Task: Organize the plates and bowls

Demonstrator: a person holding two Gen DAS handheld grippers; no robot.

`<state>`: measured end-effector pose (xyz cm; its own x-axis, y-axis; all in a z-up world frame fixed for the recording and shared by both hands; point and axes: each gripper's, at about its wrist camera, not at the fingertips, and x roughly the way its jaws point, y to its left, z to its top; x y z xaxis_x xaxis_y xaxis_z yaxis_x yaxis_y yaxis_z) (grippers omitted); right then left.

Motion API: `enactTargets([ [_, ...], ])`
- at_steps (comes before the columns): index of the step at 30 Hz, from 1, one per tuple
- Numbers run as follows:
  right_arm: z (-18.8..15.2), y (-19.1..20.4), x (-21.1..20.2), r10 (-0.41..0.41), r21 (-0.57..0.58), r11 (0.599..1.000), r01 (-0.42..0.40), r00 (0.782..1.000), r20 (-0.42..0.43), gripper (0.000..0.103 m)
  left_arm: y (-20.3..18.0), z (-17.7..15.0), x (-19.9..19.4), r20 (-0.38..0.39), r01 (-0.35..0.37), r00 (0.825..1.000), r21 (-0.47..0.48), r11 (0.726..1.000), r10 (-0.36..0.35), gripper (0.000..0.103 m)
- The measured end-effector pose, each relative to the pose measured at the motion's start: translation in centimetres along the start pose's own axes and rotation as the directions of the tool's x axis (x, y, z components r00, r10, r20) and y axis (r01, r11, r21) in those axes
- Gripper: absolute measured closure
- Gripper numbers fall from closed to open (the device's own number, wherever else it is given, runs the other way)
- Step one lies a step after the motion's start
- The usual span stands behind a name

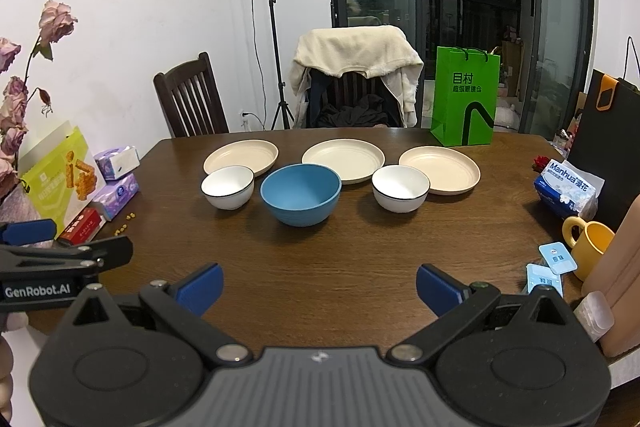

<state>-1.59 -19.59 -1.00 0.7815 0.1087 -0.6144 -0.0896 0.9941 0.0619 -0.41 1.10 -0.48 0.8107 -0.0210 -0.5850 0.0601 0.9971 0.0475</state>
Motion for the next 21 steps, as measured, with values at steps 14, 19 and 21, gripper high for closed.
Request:
enactTargets([
  [14,0.0,0.1,0.2,0.000,-0.002,1.000,0.000,1.000,0.003,0.000,1.4,1.0,0.5,0.002,-0.010,1.000,-0.008,1.000,0.010,0.000],
  [19,0.2,0.6,0.8,0.007,-0.008,1.000,-0.007,1.000,0.009,0.000,2.9,1.7,1.9,0.004,-0.017,1.000,-0.017,1.000,0.017,0.000],
  [21,0.5,0.8,1.1,0.008,-0.005,1.000,-0.008,1.000,0.007,0.000,3.3,1.9,2.3,0.002,-0.019,1.000,-0.015,1.000,0.019,0.000],
])
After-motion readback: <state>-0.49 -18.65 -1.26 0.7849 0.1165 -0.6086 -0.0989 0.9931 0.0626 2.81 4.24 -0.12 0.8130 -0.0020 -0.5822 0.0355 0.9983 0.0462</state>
